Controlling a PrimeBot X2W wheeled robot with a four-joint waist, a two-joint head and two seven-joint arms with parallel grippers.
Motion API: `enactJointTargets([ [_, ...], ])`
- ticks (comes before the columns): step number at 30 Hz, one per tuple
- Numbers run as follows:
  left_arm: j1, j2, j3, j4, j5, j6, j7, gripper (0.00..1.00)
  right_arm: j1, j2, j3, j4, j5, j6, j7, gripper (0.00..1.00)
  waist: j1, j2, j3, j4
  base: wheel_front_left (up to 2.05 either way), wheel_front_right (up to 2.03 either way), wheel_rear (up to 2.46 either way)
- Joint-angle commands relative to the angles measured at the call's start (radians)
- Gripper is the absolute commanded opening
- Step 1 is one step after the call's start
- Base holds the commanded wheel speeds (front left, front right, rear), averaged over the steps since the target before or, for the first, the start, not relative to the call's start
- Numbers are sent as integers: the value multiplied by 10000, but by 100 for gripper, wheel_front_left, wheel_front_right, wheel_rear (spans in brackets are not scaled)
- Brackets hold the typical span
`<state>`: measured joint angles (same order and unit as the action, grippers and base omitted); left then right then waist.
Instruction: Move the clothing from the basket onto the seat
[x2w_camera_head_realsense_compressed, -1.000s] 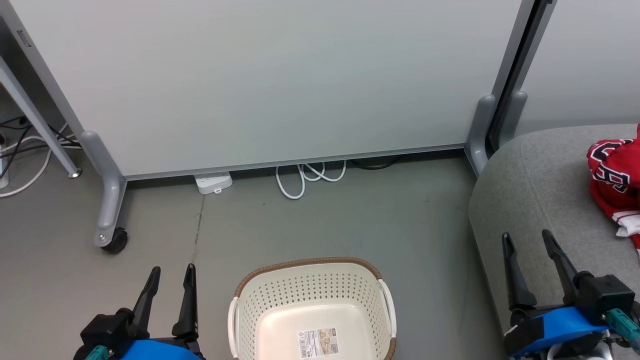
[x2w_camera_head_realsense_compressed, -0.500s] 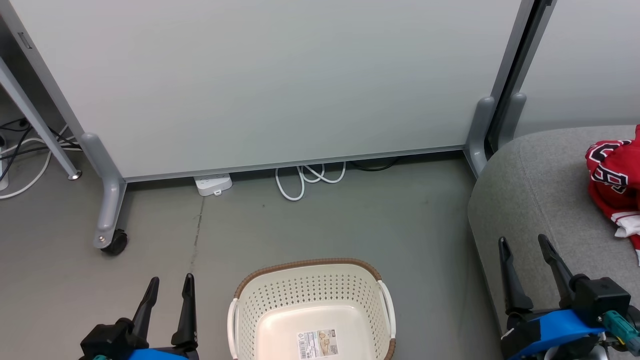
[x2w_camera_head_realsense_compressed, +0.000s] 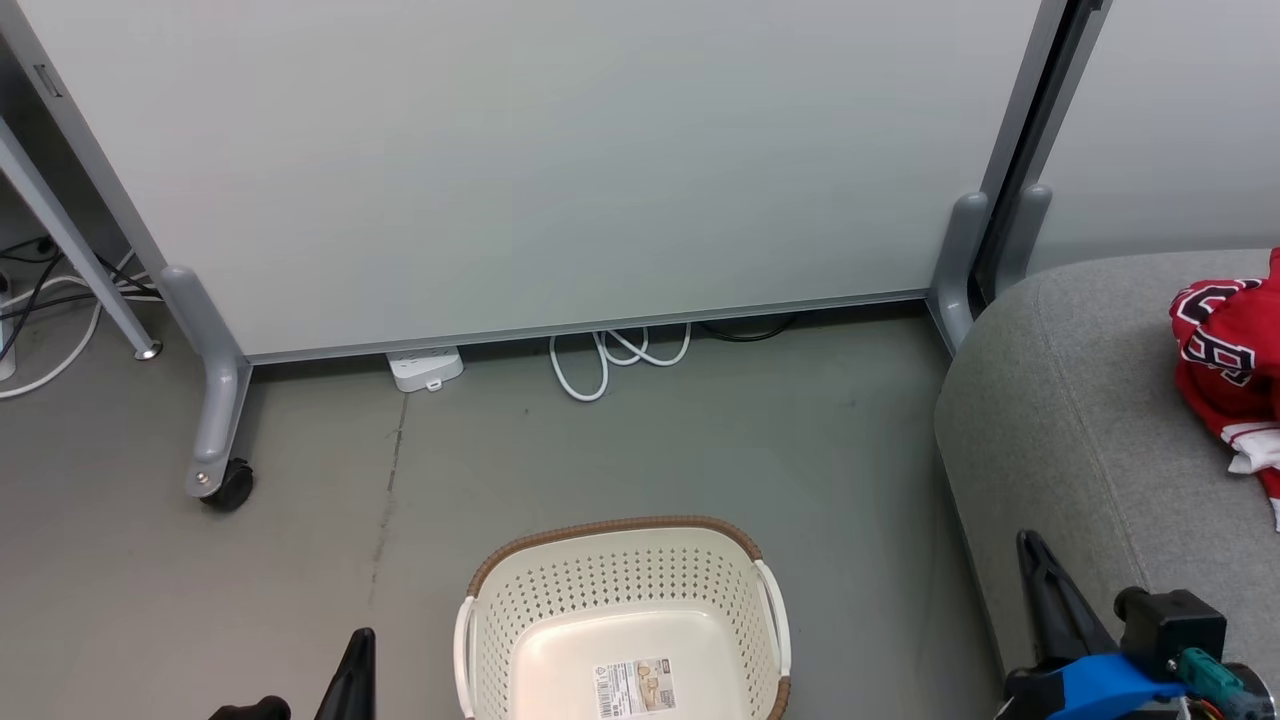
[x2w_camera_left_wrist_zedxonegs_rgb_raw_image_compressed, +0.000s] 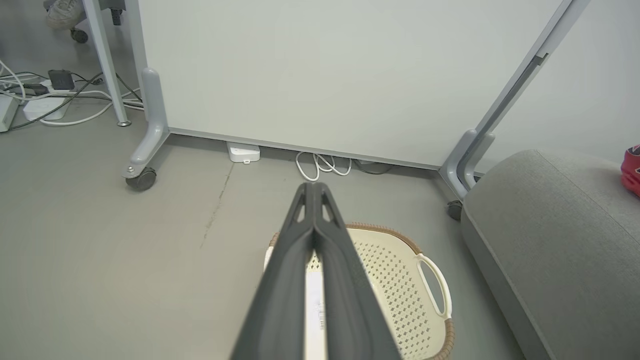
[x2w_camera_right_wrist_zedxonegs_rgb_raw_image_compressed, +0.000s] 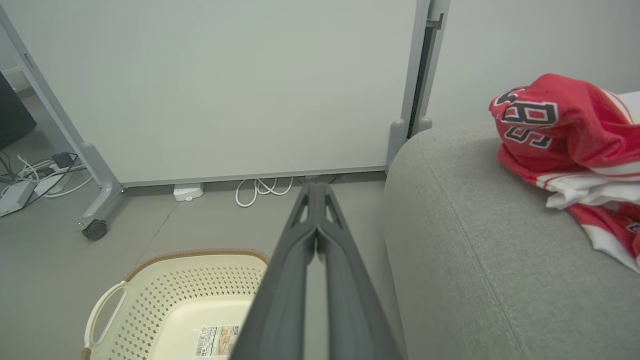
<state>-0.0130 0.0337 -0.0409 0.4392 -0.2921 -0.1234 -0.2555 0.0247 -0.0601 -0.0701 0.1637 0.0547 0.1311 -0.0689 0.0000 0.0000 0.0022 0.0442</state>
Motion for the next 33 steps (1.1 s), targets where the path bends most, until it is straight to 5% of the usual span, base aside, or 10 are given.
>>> enactJointTargets([
  [1,-80,24,52,-134,-363,-2,102,0,-91,-3,-29,-57,424,0,67,0,0,0,0,-5,0,0,0],
  [33,-457,93,626,-843,-5202,-31,1456,0,-606,35,-183,245,6137,-1,727,0,0,0,2,-115,0,0,0],
])
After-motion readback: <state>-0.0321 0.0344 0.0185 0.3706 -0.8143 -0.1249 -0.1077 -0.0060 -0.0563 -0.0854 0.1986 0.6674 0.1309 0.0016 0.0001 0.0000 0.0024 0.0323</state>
